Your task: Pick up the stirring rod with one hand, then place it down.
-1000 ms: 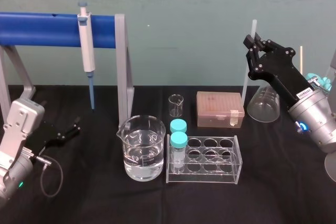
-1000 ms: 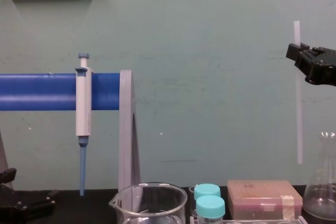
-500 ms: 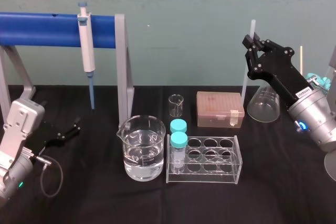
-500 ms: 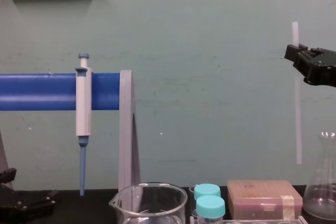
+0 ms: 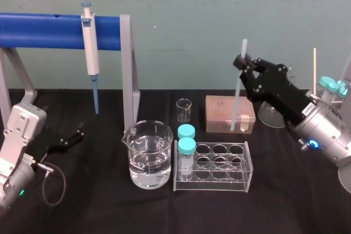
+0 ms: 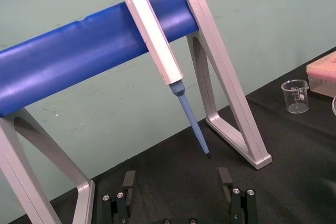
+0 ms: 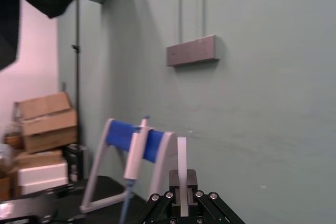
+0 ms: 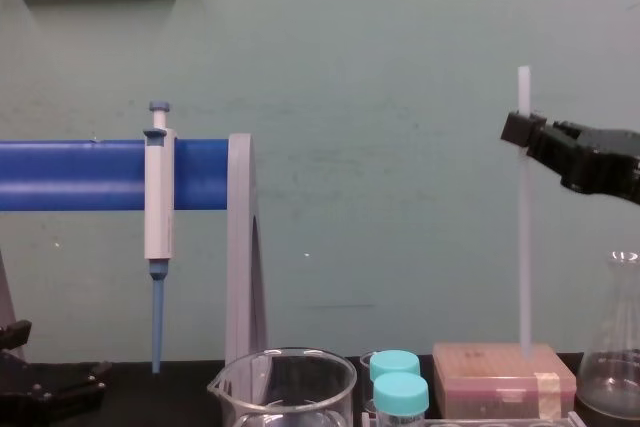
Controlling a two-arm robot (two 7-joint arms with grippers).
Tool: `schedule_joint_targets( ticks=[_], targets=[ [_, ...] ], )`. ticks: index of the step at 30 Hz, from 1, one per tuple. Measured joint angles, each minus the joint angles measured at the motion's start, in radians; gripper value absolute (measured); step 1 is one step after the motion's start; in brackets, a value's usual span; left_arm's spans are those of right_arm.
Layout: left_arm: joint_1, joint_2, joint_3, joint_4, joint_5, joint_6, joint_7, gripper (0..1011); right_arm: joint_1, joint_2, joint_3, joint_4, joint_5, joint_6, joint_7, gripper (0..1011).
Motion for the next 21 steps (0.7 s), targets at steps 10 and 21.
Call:
schedule_joint_targets(
  ticks=[10, 21],
  targets=[
    [0.0, 0.0, 0.0, 0.0, 0.0, 0.0, 0.0, 1000, 0.014, 0.006, -0.055, 0.07, 0.024, -0.013, 0.044, 71],
    [0.0, 0.0, 0.0, 0.0, 0.0, 0.0, 0.0, 1000, 0.035, -0.003, -0.102, 0.137, -0.006, -0.047, 0.011, 71]
  ],
)
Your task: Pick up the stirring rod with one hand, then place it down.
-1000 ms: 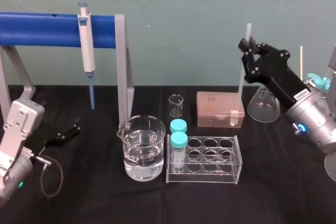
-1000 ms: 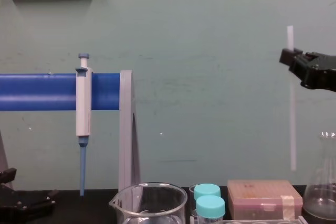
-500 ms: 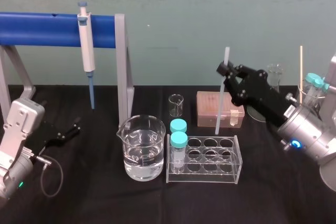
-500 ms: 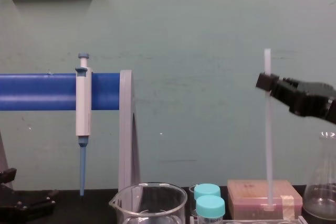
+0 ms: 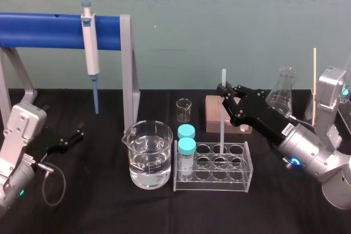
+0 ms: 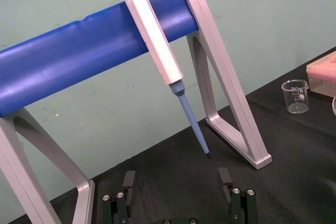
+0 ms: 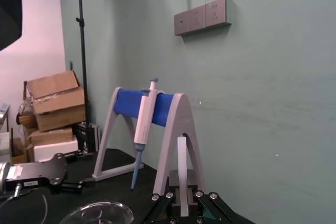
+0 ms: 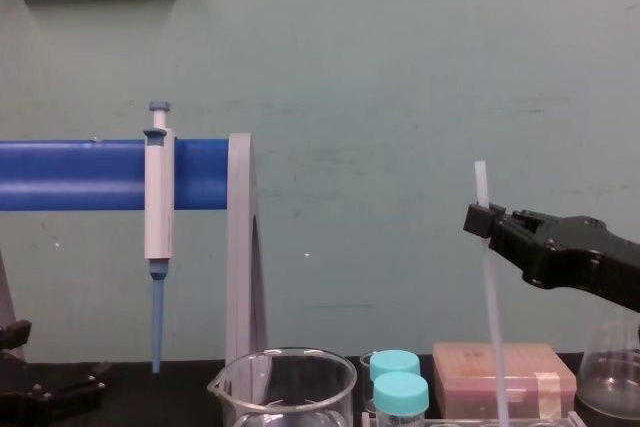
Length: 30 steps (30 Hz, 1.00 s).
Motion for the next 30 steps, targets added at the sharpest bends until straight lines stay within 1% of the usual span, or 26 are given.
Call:
schedule_joint_targets(
  ticks=[5, 13, 25, 30],
  targets=[
    [0.0, 0.0, 0.0, 0.0, 0.0, 0.0, 0.0, 1000, 0.008, -0.007, -0.009, 0.021, -0.002, -0.009, -0.008, 71],
    [0.0, 0.0, 0.0, 0.0, 0.0, 0.0, 0.0, 1000, 0.009, -0.021, -0.026, 0.061, -0.025, -0.029, -0.027, 71],
    [0.0, 0.0, 0.0, 0.0, 0.0, 0.0, 0.0, 1000, -0.008, -0.031, -0.024, 0.072, -0.038, -0.033, -0.049, 71],
    [0.0, 0.0, 0.0, 0.0, 0.0, 0.0, 0.0, 1000, -0.019, -0.034, -0.022, 0.068, -0.04, -0.027, -0.058, 71]
  ],
)
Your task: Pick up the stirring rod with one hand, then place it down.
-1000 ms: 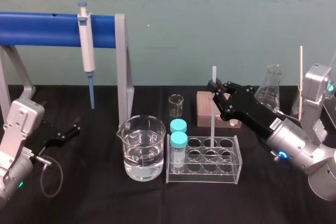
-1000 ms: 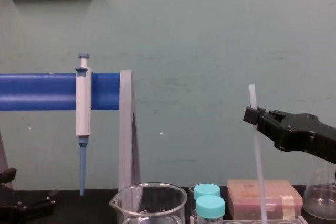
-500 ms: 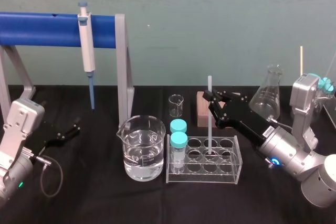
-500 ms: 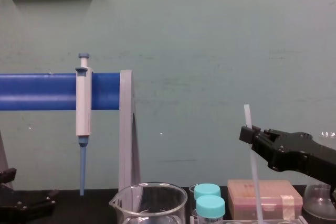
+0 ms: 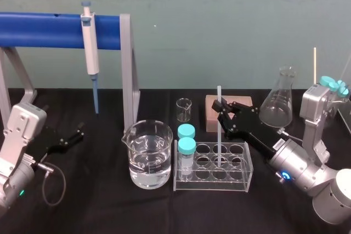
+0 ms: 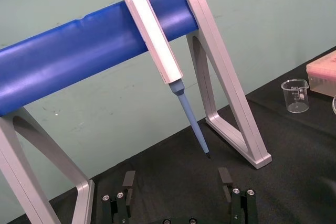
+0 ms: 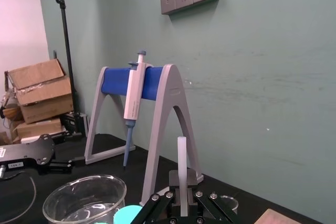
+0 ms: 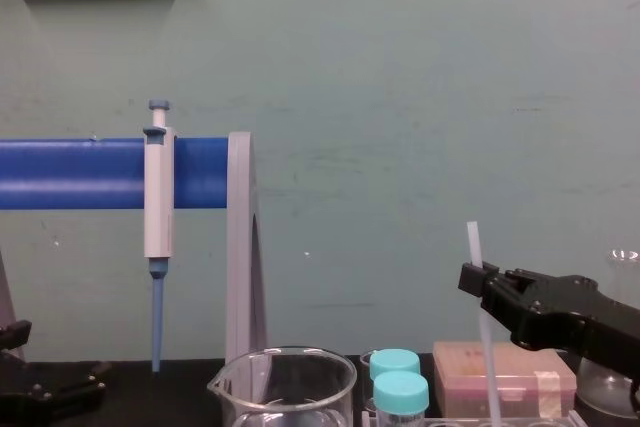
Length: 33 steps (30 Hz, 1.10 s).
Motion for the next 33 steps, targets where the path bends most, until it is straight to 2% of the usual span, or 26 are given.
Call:
schedule_joint_targets(
  ticks=[16, 24, 26, 29, 30, 33],
  targets=[
    [0.0, 0.0, 0.0, 0.0, 0.0, 0.0, 0.0, 1000, -0.014, -0.002, -0.004, -0.005, -0.029, 0.014, -0.021, 71],
    [0.0, 0.0, 0.0, 0.0, 0.0, 0.0, 0.0, 1000, -0.014, -0.001, -0.004, -0.005, -0.026, 0.015, -0.02, 73],
    [0.0, 0.0, 0.0, 0.0, 0.0, 0.0, 0.0, 1000, -0.014, -0.001, -0.004, -0.005, -0.026, 0.015, -0.02, 87],
    [0.0, 0.0, 0.0, 0.0, 0.0, 0.0, 0.0, 1000, -0.014, -0.001, -0.004, -0.005, -0.025, 0.015, -0.02, 179],
    [0.0, 0.0, 0.0, 0.0, 0.0, 0.0, 0.0, 1000, -0.014, -0.001, -0.004, -0.005, -0.025, 0.015, -0.02, 239],
    [0.0, 0.0, 0.0, 0.0, 0.0, 0.0, 0.0, 1000, -0.014, -0.001, -0.004, -0.005, -0.024, 0.015, -0.019, 298]
  ],
)
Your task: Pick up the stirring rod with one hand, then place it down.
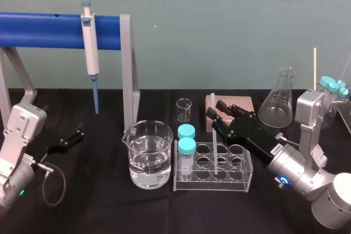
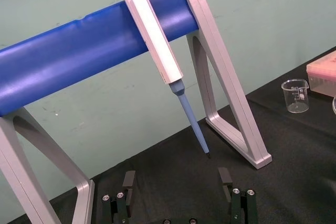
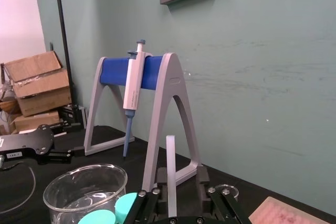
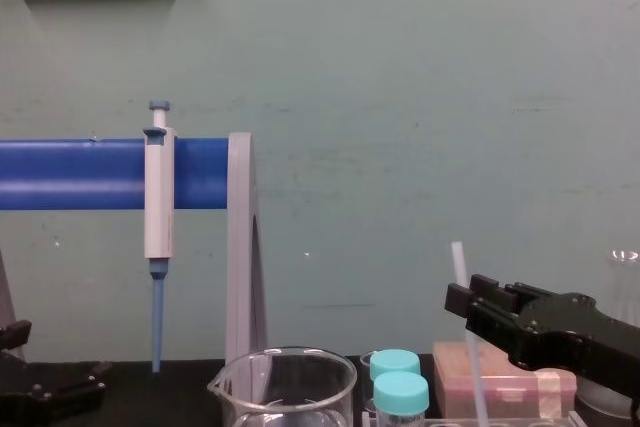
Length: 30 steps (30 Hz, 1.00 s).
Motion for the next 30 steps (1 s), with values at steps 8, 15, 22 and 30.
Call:
schedule_joint_targets(
  ticks=[8, 15, 22, 30],
  targets=[
    [0.0, 0.0, 0.0, 0.0, 0.0, 0.0, 0.0, 1000, 0.0, 0.0, 0.0, 0.0, 0.001, 0.0, 0.001, 581],
    [0.0, 0.0, 0.0, 0.0, 0.0, 0.0, 0.0, 1000, 0.0, 0.0, 0.0, 0.0, 0.001, 0.0, 0.002, 778],
    [0.0, 0.0, 0.0, 0.0, 0.0, 0.0, 0.0, 1000, 0.0, 0.0, 0.0, 0.0, 0.002, 0.0, 0.002, 978],
    [0.0, 0.0, 0.0, 0.0, 0.0, 0.0, 0.0, 1000, -0.008, 0.004, 0.029, -0.032, -0.005, -0.016, -0.031, 1003]
  ],
)
